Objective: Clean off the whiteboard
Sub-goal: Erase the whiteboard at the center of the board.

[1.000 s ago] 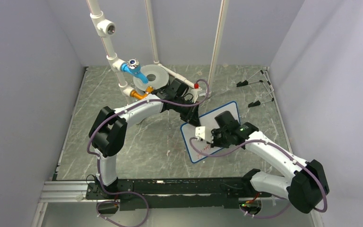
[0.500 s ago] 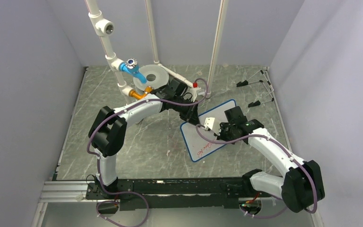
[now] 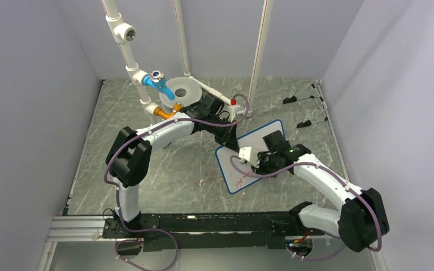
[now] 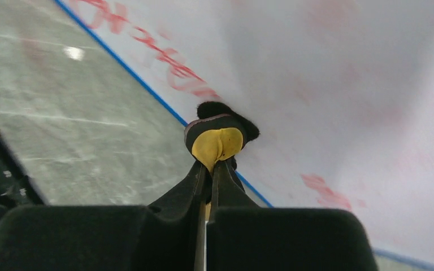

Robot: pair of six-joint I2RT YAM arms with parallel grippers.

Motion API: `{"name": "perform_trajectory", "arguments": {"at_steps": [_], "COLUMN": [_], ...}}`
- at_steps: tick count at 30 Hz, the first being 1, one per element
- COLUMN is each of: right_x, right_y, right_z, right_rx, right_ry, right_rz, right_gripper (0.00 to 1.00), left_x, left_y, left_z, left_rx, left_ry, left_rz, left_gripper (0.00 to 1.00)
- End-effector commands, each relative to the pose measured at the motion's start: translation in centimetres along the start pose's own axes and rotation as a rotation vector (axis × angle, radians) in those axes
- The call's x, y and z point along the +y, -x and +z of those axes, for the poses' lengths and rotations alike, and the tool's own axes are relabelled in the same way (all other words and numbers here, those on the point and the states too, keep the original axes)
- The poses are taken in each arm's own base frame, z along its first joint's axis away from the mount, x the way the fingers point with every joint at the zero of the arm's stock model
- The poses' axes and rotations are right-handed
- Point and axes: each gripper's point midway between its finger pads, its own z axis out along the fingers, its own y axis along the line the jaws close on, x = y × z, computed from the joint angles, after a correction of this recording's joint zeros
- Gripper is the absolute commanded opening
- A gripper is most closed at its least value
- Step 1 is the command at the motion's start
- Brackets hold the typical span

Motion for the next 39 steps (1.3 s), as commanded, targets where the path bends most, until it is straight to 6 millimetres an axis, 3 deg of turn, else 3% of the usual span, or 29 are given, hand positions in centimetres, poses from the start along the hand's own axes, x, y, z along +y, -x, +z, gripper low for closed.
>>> {"name": "perform_trajectory", "arguments": {"at_steps": [1,4,7,10,12,15,18,21,23,27,30,33,39], "right_x": [-8.2,-10.6,-10.7,-9.0,-6.8,-3.8,-3.1,-5.0,-7.5,-11.2,-11.6,-10.1,-3.0], "right_y": [0.7,-0.7,-2.0,-2.7,-2.4,-0.6,1.4,2.6,2.1,-0.7,-2.7,-4.0,-3.5], "right_z": [-4.1,-5.7,-5.4,-4.1,-3.1,-2.2,-2.1,-3.0,-3.9,-6.0,-6.1,-4.7,-1.0], "right_rx": [-0.101,-0.090,-0.063,-0.040,-0.052,-0.102,-0.137,-0.154,-0.130,-0.085,-0.032,0.007,0.008], "right_ry": [-0.351,-0.461,-0.441,-0.349,-0.232,-0.115,-0.129,-0.207,-0.321,-0.480,-0.495,-0.414,-0.097], "right_rz": [0.134,0.201,0.243,0.225,0.176,0.073,-0.001,0.031,0.088,0.216,0.249,0.228,0.075], "right_gripper": [0.00,0.00,0.00,0.00,0.00,0.00,0.00,0.00,0.00,0.00,0.00,0.00,0.00], "left_x": [-3.1,-3.1,-3.2,-3.2,-3.3,-3.2,-3.1,-3.2,-3.2,-3.3,-3.3,-3.4,-3.3], "left_y": [0.3,0.3,0.3,0.3,0.3,0.4,0.5,0.6,0.5,0.4,0.4,0.4,0.6], "left_z": [-1.2,-1.2,-1.4,-1.4,-1.3,-1.2,-1.2,-1.3,-1.3,-1.3,-1.3,-1.4,-1.3], "left_rx": [-0.008,-0.006,-0.010,-0.011,-0.009,-0.009,-0.008,-0.007,-0.007,-0.009,-0.012,-0.012,-0.014], "left_ry": [-0.128,-0.130,-0.129,-0.129,-0.131,-0.133,-0.131,-0.129,-0.127,-0.132,-0.135,-0.136,-0.140], "left_rz": [0.038,0.041,0.046,0.047,0.045,0.042,0.040,0.041,0.042,0.042,0.044,0.049,0.049], "left_gripper": [0.00,0.00,0.00,0.00,0.00,0.00,0.00,0.00,0.00,0.00,0.00,0.00,0.00]}}
